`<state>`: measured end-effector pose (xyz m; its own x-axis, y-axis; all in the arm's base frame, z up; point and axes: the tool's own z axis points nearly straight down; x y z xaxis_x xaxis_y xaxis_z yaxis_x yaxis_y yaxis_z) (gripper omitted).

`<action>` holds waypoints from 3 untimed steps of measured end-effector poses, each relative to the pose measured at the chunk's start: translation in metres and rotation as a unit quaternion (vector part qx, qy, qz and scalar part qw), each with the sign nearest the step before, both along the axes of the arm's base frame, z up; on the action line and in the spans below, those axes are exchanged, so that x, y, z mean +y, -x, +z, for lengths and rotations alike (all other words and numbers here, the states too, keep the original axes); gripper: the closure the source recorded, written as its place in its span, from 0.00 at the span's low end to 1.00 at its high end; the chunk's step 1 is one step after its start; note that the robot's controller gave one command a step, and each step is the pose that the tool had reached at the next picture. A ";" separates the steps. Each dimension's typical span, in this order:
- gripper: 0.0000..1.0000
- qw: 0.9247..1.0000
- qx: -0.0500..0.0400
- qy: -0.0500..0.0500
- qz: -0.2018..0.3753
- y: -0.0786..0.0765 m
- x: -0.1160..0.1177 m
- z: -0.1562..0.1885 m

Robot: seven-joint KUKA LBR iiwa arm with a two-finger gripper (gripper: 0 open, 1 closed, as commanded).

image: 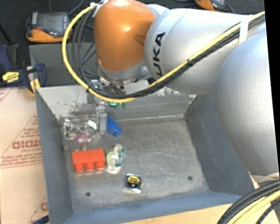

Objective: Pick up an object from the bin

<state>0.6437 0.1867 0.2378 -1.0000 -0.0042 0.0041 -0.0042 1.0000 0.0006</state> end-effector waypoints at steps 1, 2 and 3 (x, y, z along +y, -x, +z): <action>0.00 0.995 0.001 0.001 -0.104 0.057 -0.025 -0.139; 0.00 0.989 -0.003 -0.001 -0.150 0.056 -0.018 -0.159; 0.00 0.986 -0.004 -0.001 -0.167 0.069 0.002 -0.165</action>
Offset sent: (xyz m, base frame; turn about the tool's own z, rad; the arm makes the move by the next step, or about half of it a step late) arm -0.0549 -0.0234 -0.1356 0.2094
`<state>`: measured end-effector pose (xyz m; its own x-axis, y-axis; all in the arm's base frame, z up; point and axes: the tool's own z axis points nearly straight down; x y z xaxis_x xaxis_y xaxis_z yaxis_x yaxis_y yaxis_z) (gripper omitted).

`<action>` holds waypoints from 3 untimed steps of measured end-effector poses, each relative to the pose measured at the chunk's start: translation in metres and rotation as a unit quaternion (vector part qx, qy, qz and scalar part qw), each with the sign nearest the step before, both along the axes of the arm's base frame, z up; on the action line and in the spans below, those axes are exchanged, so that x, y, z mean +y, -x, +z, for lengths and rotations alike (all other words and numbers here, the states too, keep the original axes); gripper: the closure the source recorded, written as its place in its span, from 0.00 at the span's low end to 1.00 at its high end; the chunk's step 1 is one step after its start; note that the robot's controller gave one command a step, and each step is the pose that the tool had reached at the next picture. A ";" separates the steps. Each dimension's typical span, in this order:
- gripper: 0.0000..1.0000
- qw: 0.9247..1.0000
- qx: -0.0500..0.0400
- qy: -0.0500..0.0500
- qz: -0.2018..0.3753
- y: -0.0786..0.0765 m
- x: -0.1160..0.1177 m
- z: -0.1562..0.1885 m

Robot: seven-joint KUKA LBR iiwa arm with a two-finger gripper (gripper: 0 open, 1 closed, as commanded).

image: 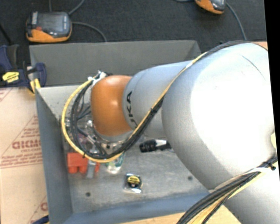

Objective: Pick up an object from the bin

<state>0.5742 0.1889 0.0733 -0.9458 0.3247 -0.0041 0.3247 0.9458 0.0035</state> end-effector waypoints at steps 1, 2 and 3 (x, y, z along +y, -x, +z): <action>1.00 1.000 0.003 0.001 -0.002 0.002 -0.001 -0.003; 1.00 1.000 -0.003 -0.001 0.002 -0.005 0.034 0.111; 1.00 0.985 0.003 0.002 0.171 -0.003 0.008 0.058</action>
Offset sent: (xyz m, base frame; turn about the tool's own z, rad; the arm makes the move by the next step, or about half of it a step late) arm 0.0000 0.0000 0.0000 0.0000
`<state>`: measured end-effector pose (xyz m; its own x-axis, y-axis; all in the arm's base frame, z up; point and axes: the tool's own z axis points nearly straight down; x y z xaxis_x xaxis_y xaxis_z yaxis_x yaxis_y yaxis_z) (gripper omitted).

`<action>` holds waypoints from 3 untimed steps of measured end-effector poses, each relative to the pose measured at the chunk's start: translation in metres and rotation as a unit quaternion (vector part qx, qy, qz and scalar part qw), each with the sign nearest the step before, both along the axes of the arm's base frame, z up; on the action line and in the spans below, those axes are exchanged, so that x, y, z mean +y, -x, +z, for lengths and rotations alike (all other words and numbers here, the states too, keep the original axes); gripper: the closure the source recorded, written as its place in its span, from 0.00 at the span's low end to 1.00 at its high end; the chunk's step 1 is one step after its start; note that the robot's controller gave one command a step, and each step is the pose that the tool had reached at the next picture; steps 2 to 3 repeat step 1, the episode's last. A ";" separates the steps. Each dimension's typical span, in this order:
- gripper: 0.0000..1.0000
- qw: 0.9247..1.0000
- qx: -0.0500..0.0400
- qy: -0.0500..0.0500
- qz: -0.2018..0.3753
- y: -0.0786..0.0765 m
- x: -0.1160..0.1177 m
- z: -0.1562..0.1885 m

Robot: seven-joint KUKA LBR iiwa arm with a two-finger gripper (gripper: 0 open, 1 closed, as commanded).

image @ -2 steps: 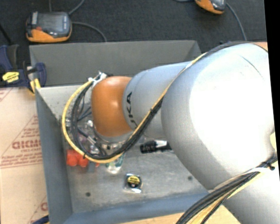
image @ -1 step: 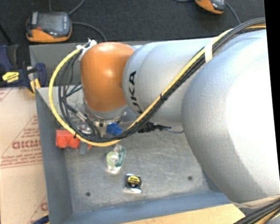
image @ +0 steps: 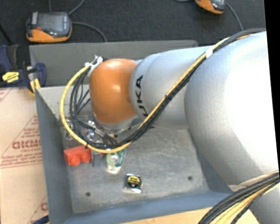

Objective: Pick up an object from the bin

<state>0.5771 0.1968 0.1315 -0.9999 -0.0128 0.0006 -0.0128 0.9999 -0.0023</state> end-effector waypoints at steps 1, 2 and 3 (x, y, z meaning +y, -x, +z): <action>1.00 1.000 -0.006 -0.002 0.005 0.013 -0.007 0.082; 1.00 1.000 -0.006 -0.002 0.005 0.013 -0.007 0.082; 1.00 1.000 -0.006 -0.002 0.005 0.013 -0.007 0.082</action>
Offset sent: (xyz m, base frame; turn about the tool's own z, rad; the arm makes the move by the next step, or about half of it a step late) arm -0.0154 -0.0065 0.0765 -0.0132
